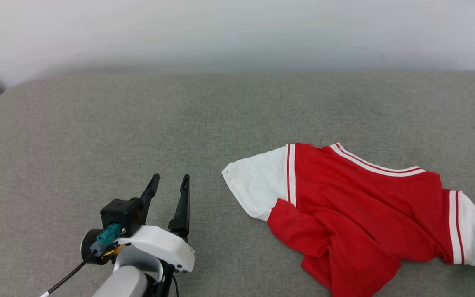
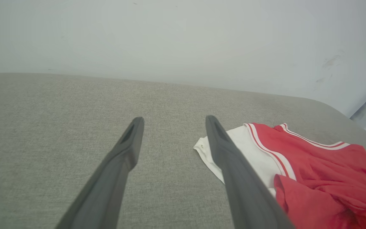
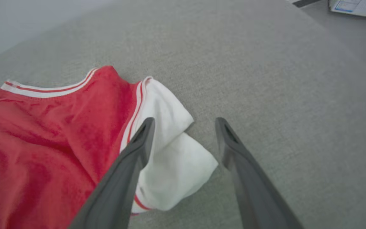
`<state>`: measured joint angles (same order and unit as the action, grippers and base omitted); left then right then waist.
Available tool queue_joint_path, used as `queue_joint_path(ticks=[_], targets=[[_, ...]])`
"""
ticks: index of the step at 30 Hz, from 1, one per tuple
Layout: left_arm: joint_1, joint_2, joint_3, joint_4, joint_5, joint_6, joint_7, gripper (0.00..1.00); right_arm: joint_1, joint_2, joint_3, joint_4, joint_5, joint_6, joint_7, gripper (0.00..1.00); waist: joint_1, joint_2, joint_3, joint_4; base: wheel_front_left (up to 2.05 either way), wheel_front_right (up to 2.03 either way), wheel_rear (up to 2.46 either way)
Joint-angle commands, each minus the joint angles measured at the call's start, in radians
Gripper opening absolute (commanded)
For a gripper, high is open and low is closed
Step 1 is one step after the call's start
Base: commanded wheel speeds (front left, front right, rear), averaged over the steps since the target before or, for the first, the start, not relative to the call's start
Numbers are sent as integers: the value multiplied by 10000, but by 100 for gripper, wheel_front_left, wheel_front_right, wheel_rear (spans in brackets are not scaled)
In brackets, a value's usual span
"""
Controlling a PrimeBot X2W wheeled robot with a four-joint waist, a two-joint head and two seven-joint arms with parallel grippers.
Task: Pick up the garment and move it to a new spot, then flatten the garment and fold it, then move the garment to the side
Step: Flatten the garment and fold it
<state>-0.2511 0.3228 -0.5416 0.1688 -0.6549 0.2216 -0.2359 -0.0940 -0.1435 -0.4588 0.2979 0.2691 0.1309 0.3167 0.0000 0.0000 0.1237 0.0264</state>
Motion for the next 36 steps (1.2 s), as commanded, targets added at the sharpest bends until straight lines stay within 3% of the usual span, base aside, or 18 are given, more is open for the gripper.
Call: queue_joint_path(ticks=[1, 10, 23, 29, 36], targets=[[143, 69, 35, -5, -22, 83, 20, 100, -82, -22, 154, -227, -149, -3, -454, 100, 0, 0, -211, -56, 0, 0, 0], [696, 313, 154, -42, -171, 393, 163, 100, 633, 227, 1888, -1814, -650, -3, -2230, 100, 0, 0, -958, -72, 0, 0, 0], [1321, 755, 416, -254, -371, 806, 373, 100, 1738, 442, 3961, -3374, -436, -3, -2578, 100, 0, 0, -1365, -416, 0, 0, 0], [383, 917, 173, -90, -153, 491, 787, 100, 1619, 514, 4374, -4035, -525, -3, -2456, 100, 0, 0, -830, -798, 0, 0, 0], [-1809, 942, -386, 670, 49, -442, 2082, 100, 913, 577, 4532, -4167, -471, -3, -2645, 100, 0, 0, 342, -1361, 0, 0, 0]])
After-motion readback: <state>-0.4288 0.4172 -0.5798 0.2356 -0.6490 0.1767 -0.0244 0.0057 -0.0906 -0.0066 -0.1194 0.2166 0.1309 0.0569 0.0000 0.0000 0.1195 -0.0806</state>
